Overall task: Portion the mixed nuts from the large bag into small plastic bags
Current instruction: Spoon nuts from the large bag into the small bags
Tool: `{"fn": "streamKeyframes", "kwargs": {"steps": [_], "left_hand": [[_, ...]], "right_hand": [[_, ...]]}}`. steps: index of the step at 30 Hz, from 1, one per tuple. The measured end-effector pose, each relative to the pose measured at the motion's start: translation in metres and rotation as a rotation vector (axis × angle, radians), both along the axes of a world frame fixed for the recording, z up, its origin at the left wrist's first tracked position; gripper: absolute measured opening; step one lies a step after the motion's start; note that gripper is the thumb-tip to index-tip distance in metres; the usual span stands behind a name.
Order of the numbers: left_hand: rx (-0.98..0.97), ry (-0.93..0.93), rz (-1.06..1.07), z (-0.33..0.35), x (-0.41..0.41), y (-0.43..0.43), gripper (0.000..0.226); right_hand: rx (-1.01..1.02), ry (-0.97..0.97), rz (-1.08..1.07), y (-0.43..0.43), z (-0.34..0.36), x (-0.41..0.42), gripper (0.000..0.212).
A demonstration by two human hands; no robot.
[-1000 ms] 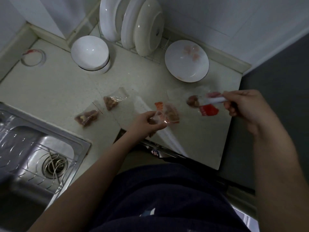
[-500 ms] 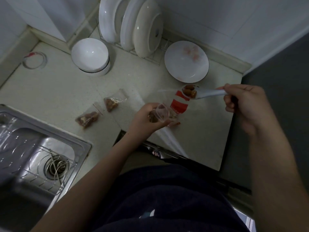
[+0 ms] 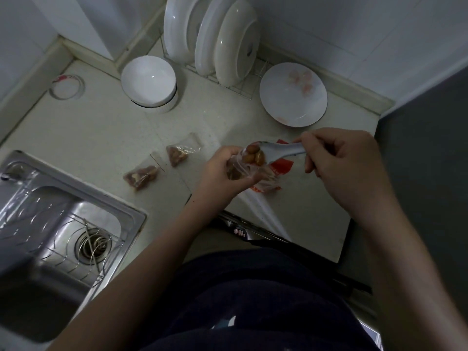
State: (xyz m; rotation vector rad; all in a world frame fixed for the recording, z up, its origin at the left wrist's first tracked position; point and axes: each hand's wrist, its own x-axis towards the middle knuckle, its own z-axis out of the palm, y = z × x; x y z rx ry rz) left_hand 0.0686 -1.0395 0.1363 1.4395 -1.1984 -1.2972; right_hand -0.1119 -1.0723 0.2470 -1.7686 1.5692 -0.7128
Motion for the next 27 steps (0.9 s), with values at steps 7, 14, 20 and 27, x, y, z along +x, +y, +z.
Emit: {"fn": "streamKeyframes", "kwargs": {"steps": [7,14,20,27], "left_hand": [[-0.001,-0.011,0.038,-0.001,0.003,0.002,0.035],[0.015,-0.169,0.090,-0.032,0.023,0.006,0.031],[0.153,-0.606,0.042,-0.091,0.068,-0.006,0.033],[0.231,-0.802,0.045,-0.111,0.059,-0.016,0.048]], "right_hand": [[-0.536,0.433,0.382,0.015,-0.010,0.020,0.013],[-0.195,0.019,-0.086,0.007,-0.016,0.013,0.024],[-0.032,-0.312,-0.277,0.005,-0.023,-0.001,0.023],[0.007,-0.462,-0.341,0.005,-0.031,-0.004,0.023]]}}
